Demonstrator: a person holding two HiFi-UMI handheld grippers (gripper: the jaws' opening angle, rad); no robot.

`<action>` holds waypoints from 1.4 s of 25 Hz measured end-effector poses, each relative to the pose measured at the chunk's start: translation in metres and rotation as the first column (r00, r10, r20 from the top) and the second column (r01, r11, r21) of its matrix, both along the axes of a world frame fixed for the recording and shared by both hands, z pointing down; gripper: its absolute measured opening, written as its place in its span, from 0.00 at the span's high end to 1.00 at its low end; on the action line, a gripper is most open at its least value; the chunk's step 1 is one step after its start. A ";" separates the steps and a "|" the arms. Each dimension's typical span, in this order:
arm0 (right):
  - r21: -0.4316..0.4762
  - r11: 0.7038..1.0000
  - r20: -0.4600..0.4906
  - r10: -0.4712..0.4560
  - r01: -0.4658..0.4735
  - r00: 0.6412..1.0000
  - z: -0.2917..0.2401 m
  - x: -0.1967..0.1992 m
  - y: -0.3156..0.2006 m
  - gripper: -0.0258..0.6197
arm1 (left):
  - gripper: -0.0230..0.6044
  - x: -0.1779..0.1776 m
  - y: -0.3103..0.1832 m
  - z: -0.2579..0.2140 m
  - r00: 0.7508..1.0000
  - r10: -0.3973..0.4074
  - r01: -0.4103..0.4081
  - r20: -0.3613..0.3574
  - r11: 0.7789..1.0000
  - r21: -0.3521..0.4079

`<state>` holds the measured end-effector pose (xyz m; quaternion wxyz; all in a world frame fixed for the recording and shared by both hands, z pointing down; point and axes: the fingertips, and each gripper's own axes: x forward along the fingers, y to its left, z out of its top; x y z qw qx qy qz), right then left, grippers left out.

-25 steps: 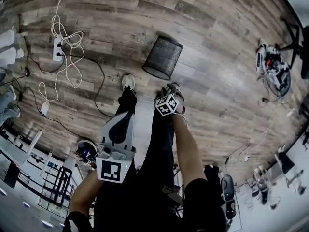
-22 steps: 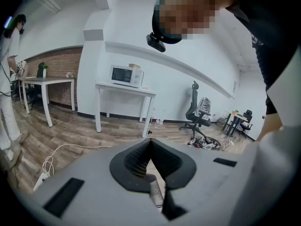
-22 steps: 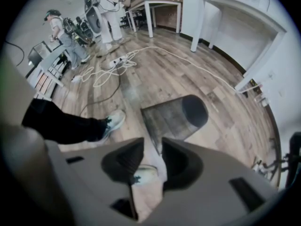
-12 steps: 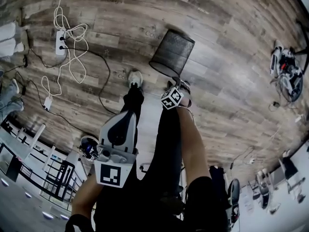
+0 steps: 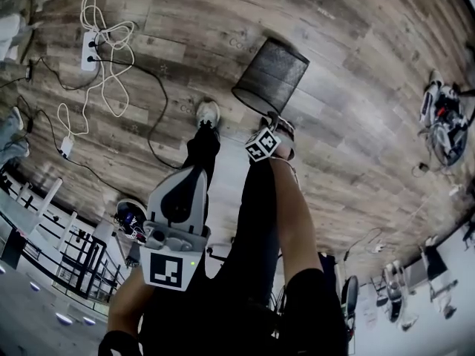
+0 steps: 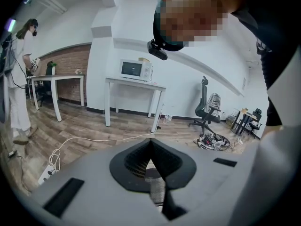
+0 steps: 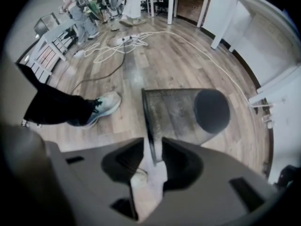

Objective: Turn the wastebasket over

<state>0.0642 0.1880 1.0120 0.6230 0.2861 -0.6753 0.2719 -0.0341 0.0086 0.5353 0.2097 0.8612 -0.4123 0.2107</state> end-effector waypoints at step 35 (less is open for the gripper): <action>-0.009 0.988 0.062 0.156 -0.156 0.986 -0.069 0.033 -0.063 0.87 | 0.91 -0.012 -0.008 -0.021 0.996 -0.063 0.064 -0.056 0.998 0.005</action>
